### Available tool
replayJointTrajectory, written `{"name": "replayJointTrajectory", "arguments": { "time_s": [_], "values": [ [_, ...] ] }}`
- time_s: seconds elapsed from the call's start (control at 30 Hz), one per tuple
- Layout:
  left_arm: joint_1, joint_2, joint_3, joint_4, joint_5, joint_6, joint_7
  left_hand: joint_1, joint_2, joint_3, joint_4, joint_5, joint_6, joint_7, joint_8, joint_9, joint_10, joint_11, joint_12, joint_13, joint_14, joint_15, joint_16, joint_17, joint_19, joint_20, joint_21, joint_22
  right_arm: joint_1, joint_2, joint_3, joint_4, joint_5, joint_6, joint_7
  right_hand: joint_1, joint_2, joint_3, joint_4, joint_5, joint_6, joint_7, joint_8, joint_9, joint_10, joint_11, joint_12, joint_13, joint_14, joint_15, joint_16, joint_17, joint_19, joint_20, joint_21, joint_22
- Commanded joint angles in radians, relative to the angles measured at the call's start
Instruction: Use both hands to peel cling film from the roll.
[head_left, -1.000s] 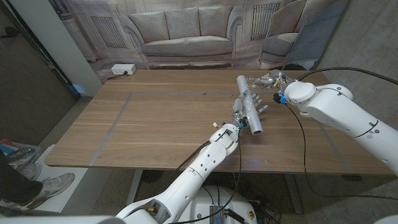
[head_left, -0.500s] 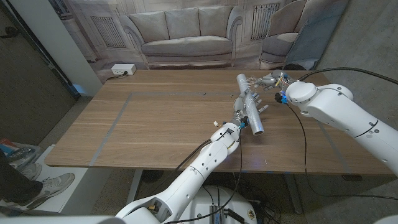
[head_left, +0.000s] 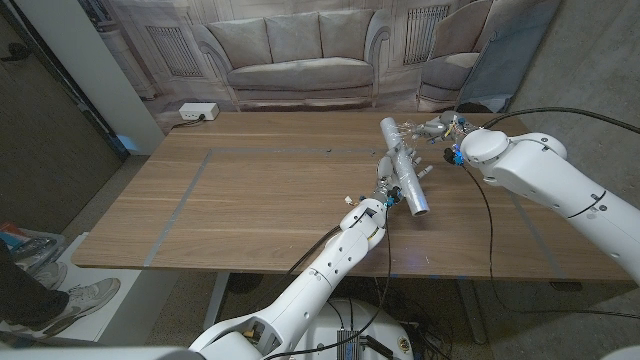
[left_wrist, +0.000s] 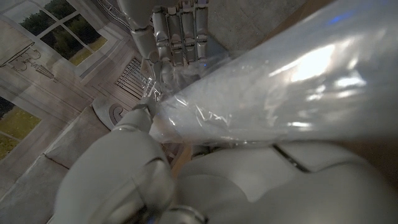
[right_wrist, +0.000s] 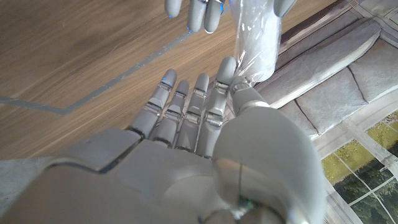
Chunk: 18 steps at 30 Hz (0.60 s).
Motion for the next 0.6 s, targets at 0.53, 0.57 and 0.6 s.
{"name": "replayJointTrajectory", "arguments": {
  "time_s": [0.53,0.57,0.6],
  "values": [
    [-0.007,-0.049,-0.033,0.099,-0.047,-0.069,-0.166,0.033,-0.008,0.044,-0.073,-0.009,0.001,-0.018,0.073,0.022,-0.037,-0.022,-0.010,-0.012,0.064,-0.050,-0.020,-0.004,0.084,-0.048,0.032,-0.001,0.019,0.014,0.000,0.018,-0.004,-0.015,-0.008,0.021,0.005,-0.013,0.006,0.002,-0.003,0.014,0.017,0.016,0.011,-0.001,-0.009,0.002,0.005,-0.007,0.009,0.005,0.000,-0.007,0.013,0.002],
    [-0.011,-0.041,-0.030,0.098,-0.043,-0.059,-0.170,0.025,-0.009,0.039,-0.069,-0.008,-0.023,-0.014,0.063,0.018,-0.048,-0.009,-0.015,-0.014,0.036,-0.028,-0.026,-0.005,0.074,-0.040,0.028,-0.001,0.020,0.014,0.000,0.017,-0.004,-0.015,-0.008,0.022,0.006,-0.013,0.006,0.002,-0.002,0.013,0.018,0.018,0.011,0.000,-0.009,0.002,0.005,-0.006,0.008,0.005,0.000,-0.007,0.013,0.002],
    [-0.010,-0.042,-0.026,0.098,-0.029,-0.071,-0.165,0.017,-0.006,0.038,-0.063,-0.005,-0.060,0.000,0.041,0.004,-0.063,0.008,-0.022,-0.017,0.022,-0.015,-0.023,-0.006,0.063,-0.029,0.023,-0.001,0.021,0.018,0.001,0.017,-0.003,-0.019,-0.010,0.022,0.006,-0.014,0.007,0.002,-0.002,0.014,0.018,0.018,0.011,0.000,-0.009,0.002,0.005,-0.007,0.008,0.005,0.000,-0.007,0.014,0.002]
  ]
}}
